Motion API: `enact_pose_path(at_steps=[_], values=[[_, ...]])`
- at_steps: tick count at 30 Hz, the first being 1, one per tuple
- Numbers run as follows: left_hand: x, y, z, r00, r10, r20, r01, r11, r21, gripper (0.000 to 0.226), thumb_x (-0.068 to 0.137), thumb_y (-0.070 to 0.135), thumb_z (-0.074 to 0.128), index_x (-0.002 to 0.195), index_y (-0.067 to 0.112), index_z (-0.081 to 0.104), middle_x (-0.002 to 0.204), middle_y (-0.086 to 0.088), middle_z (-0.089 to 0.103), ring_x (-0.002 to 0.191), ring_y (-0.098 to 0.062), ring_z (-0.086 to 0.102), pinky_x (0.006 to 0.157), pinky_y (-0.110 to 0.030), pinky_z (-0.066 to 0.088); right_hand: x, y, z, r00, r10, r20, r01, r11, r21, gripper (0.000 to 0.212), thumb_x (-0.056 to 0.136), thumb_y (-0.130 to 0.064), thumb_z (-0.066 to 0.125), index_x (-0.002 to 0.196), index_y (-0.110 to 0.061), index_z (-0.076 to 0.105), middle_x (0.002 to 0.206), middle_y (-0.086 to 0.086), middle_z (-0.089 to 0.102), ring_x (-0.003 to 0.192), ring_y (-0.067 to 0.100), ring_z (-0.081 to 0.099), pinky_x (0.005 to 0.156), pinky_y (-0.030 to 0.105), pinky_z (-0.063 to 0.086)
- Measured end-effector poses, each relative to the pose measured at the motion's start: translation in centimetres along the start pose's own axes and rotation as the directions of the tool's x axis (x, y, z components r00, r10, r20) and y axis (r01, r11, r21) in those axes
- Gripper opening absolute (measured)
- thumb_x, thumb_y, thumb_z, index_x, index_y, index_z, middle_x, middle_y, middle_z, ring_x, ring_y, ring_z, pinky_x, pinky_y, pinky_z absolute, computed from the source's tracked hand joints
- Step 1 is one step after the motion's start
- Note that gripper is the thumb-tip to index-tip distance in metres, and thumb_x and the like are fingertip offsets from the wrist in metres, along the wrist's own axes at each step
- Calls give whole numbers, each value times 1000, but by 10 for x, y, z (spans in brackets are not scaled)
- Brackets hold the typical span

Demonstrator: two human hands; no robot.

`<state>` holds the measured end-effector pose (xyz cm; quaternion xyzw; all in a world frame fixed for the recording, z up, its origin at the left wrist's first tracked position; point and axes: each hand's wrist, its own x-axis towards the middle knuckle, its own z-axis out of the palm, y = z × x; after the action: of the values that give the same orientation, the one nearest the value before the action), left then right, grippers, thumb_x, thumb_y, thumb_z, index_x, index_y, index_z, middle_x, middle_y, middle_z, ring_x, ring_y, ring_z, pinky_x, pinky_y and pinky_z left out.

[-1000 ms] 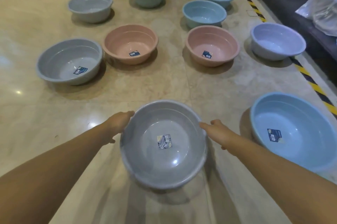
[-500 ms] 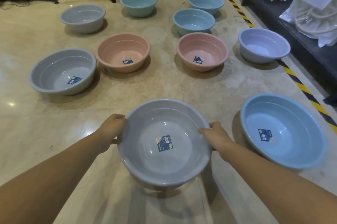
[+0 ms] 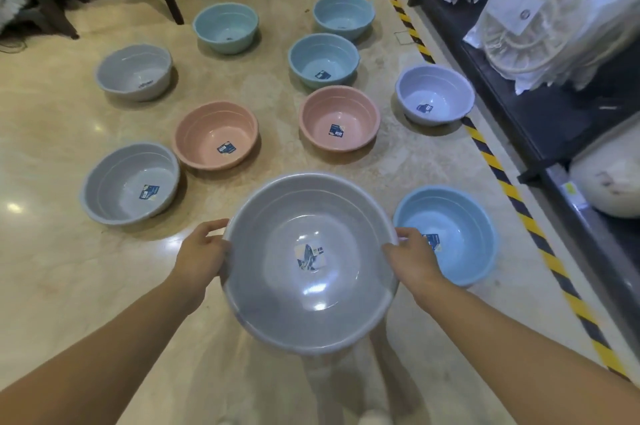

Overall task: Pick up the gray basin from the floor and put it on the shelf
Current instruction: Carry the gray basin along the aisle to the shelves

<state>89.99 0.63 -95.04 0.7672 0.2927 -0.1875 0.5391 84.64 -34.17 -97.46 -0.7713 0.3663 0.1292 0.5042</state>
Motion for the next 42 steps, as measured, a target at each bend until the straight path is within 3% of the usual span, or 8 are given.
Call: enact_pose_path(at_steps=[13, 18, 22, 28, 33, 39, 41, 42], values=[[-236, 303, 34, 990, 62, 129, -60, 998, -19, 57, 79, 0, 60, 125, 32, 70, 99, -8, 78, 76, -24, 72, 82, -54, 61, -146, -215, -317, 999, 31, -32, -27, 995, 94, 26, 90, -22, 65, 112, -35, 68, 101, -7, 74, 90, 15, 74, 70, 35, 56], [-301, 393, 66, 939, 298, 169, -303, 953, 3, 52, 76, 24, 58, 109, 63, 68, 104, 25, 75, 85, -1, 72, 70, -30, 57, -171, -275, -400, 992, -103, -71, 105, 994, 25, 25, 90, -22, 66, 97, -46, 63, 88, -21, 73, 79, -1, 71, 63, 26, 50], [-300, 433, 100, 920, 353, 169, -353, 935, -33, 44, 78, 37, 59, 118, 49, 70, 104, 21, 76, 83, -3, 73, 70, -27, 55, -149, -299, -435, 989, -112, -91, 116, 993, 35, 26, 92, -25, 68, 113, -40, 63, 101, -20, 73, 89, 4, 72, 70, 28, 52], [-253, 443, 158, 885, 419, 203, -423, 906, -28, 37, 95, 30, 56, 115, 57, 72, 95, 17, 79, 73, -9, 76, 57, -13, 54, -75, -288, -453, 992, -77, -96, 82, 996, 47, 20, 93, -35, 68, 111, -43, 68, 109, -16, 76, 98, 10, 75, 93, 48, 62], [-200, 422, 213, 835, 502, 224, -523, 852, 37, 26, 95, 36, 58, 108, 57, 68, 78, -3, 71, 60, -10, 62, 57, -29, 52, -4, -263, -446, 990, -136, -43, 136, 991, -4, 76, 98, -41, 74, 163, -38, 36, 155, -8, 53, 140, 17, 54, 117, 51, 46], [-119, 339, 288, 838, 508, 198, -540, 825, 169, 17, 95, 35, 63, 88, 19, 64, 54, 5, 38, 47, -3, 33, 44, -23, 32, 99, -191, -416, 990, -113, 87, 126, 979, -161, 69, 101, -44, 66, 160, -54, 32, 143, 0, 52, 126, 16, 59, 103, 45, 52], [-93, 296, 320, 881, 442, 169, -472, 847, 245, 11, 95, 34, 66, 105, 29, 70, 64, 6, 46, 51, -5, 44, 51, -24, 38, 141, -151, -401, 985, -121, 121, 142, 972, -189, 69, 103, -43, 67, 164, -39, 35, 149, 6, 52, 130, 24, 59, 107, 48, 50], [-79, 271, 338, 910, 390, 140, -415, 865, 282, 34, 96, 32, 68, 130, 28, 65, 78, 2, 52, 61, -9, 51, 58, -27, 43, 161, -129, -393, 984, -118, 137, 144, 970, -197, 69, 103, -41, 67, 164, -35, 36, 150, 9, 52, 132, 26, 58, 109, 49, 49]])
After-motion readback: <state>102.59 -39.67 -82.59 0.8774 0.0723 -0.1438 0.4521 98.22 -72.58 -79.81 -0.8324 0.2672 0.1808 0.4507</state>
